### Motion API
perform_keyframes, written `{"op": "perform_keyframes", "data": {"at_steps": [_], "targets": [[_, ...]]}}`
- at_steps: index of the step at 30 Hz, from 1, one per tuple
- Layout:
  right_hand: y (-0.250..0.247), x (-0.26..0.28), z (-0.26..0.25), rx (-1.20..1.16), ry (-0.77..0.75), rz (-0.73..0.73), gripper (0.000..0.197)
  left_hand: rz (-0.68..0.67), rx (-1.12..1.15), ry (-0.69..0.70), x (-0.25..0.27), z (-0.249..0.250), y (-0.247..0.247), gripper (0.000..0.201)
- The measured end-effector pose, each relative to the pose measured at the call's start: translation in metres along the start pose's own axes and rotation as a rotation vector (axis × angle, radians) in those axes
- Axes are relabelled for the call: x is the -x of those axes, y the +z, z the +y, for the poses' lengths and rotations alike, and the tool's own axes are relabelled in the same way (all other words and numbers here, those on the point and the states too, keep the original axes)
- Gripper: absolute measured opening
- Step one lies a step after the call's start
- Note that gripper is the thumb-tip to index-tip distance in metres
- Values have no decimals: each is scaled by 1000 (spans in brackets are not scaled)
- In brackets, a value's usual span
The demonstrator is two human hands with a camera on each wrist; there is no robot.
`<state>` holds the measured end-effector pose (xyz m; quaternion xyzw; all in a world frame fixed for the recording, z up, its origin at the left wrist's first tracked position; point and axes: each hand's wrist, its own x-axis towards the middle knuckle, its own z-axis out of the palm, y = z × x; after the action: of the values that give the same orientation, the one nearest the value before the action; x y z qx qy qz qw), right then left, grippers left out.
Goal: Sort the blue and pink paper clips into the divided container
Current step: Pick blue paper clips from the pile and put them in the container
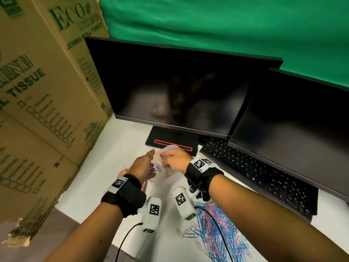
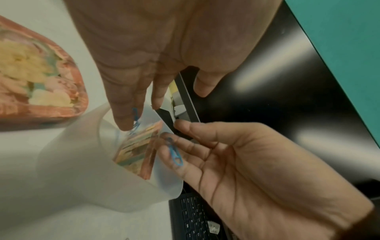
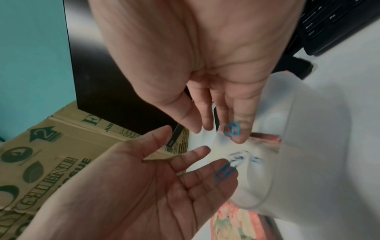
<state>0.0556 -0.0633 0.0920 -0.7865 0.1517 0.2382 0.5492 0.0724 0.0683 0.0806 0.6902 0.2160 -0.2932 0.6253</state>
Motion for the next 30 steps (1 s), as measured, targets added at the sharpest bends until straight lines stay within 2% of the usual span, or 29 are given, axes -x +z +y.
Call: {"op": "perform_keyframes", "data": {"at_steps": [3,6,8,10,12,14,18,21,24,26,28,30], "targets": [[-13,5,8,-79,-1,65,35,16,-42,52,-1,1,1,41],[-32,22,19,-311,-17,71,32,43,-85,196,5,-4,6,22],[-48,39,32,-315,-26,115,28,-8,-126,296,12,-11,13,14],[-67,58,57,-299,-16,181,24,-93,-278,381,18,-23,22,15],[-84,78,95,-169,12,276,21,-202,-471,455,24,-40,32,14],[-94,97,139,69,10,363,27,-324,-667,539,29,-60,44,14],[-80,130,199,461,-7,345,20,-476,-1118,682,37,-98,67,11],[-60,153,222,421,-10,275,13,-529,-1352,685,41,-122,79,12],[-42,172,234,439,19,235,9,-480,-1489,606,45,-141,91,35],[-26,182,239,524,4,208,24,-455,-1528,597,46,-150,97,35],[-11,187,241,656,-31,163,43,-424,-1508,589,45,-155,101,26],[0,185,244,742,-66,137,52,-398,-1489,583,44,-156,104,20]]}}
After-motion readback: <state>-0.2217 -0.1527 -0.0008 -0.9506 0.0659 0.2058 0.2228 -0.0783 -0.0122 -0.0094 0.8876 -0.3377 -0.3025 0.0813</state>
